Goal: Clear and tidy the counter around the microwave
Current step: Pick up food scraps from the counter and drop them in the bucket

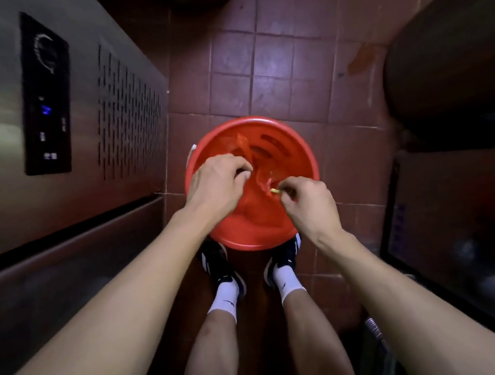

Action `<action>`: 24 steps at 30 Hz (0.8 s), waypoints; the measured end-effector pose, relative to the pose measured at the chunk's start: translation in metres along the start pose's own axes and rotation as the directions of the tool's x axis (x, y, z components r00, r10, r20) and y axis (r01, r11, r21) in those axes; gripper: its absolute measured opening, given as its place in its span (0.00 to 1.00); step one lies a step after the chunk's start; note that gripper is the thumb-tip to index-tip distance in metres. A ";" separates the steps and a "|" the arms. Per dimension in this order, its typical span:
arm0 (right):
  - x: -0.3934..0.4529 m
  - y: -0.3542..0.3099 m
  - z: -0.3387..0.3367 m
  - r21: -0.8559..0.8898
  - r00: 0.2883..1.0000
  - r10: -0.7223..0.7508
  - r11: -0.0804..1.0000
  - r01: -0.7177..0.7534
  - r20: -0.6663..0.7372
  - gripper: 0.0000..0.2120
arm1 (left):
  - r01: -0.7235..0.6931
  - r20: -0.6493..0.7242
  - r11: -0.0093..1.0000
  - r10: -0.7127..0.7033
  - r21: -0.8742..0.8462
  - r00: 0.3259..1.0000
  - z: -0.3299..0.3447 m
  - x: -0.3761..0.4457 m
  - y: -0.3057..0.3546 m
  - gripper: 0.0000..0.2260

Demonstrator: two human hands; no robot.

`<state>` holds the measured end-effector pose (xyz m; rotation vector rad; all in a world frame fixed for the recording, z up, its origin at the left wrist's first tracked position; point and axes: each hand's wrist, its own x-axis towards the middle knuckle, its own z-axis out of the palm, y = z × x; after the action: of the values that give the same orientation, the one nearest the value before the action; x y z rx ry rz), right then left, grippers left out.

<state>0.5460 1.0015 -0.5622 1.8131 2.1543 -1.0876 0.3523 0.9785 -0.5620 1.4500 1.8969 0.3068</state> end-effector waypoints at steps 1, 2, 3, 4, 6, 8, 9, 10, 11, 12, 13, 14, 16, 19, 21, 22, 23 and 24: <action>0.006 0.003 0.005 0.001 1.000 -0.005 1.000 0.005 -0.006 0.10 | -0.027 -0.009 0.999 0.028 0.028 1.000 0.005 0.007 -0.003 0.06; 0.012 0.006 0.009 0.007 1.000 -0.006 1.000 0.006 -0.012 0.10 | -0.056 -0.016 0.997 0.057 0.053 0.998 0.011 0.013 -0.007 0.05; 0.017 0.009 0.014 0.016 1.000 -0.004 1.000 0.004 -0.019 0.10 | -0.089 -0.019 0.993 0.090 0.074 0.996 0.017 0.020 -0.010 0.05; 0.021 0.012 0.017 0.025 1.000 0.000 1.000 0.001 -0.027 0.10 | -0.121 -0.017 0.988 0.123 0.092 0.992 0.023 0.025 -0.013 0.05; 0.029 0.018 0.024 0.037 0.999 0.006 0.999 -0.004 -0.042 0.10 | -0.182 -0.010 0.976 0.185 0.122 0.983 0.036 0.037 -0.019 0.05; 0.034 0.022 0.029 0.039 0.999 0.012 0.999 -0.010 -0.047 0.10 | -0.235 0.004 0.963 0.237 0.130 0.972 0.046 0.048 -0.023 0.05; 0.036 0.025 0.032 0.037 0.999 0.014 0.999 -0.013 -0.046 0.10 | -0.253 0.020 0.959 0.253 0.131 0.967 0.050 0.053 -0.024 0.05; 0.038 0.027 0.034 0.034 0.999 0.016 0.999 -0.014 -0.044 0.10 | -0.257 0.040 0.957 0.254 0.136 0.966 0.053 0.059 -0.025 0.06; 0.040 0.029 0.036 0.032 0.999 0.017 0.999 -0.015 -0.042 0.10 | -0.251 0.058 0.957 0.245 0.148 0.968 0.057 0.065 -0.026 0.06; 0.042 0.032 0.038 0.033 0.999 0.021 0.999 -0.019 -0.042 0.10 | -0.236 0.077 0.958 0.227 0.161 0.971 0.060 0.070 -0.027 0.06; 0.044 0.034 0.040 0.035 0.999 0.027 0.999 -0.026 -0.041 0.10 | -0.221 0.096 0.959 0.207 0.178 0.974 0.064 0.076 -0.030 0.06; 0.046 0.036 0.042 0.036 0.999 0.034 0.999 -0.033 -0.041 0.10 | -0.208 0.117 0.958 0.188 0.198 0.975 0.067 0.081 -0.032 0.06; 0.050 0.039 0.046 0.032 0.998 0.045 0.999 -0.044 -0.036 0.10 | -0.197 0.165 0.950 0.160 0.243 0.973 0.072 0.089 -0.037 0.07; 0.056 0.040 0.053 0.032 0.999 0.045 0.998 -0.044 -0.022 0.11 | -0.177 0.199 0.940 0.121 0.293 0.973 0.077 0.093 -0.044 0.08; 0.059 0.038 0.058 0.043 0.999 0.040 0.998 -0.039 -0.014 0.11 | -0.164 0.209 0.941 0.104 0.295 0.972 0.077 0.089 -0.048 0.07; 0.060 0.036 0.061 0.047 0.999 0.038 0.998 -0.037 -0.011 0.11 | -0.150 0.218 0.945 0.088 0.290 0.972 0.077 0.087 -0.050 0.07; 0.061 0.035 0.064 0.048 0.999 0.039 0.998 -0.038 -0.008 0.11 | -0.134 0.225 0.949 0.070 0.285 0.972 0.075 0.084 -0.052 0.07; 0.062 0.033 0.067 0.048 0.999 0.041 0.998 -0.041 -0.005 0.10 | -0.122 0.227 0.951 0.057 0.282 0.972 0.075 0.082 -0.053 0.08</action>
<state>0.5356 1.0131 -0.6578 1.8746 2.1026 -1.1361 0.3531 1.0178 -0.6784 1.6943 1.7542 -0.0972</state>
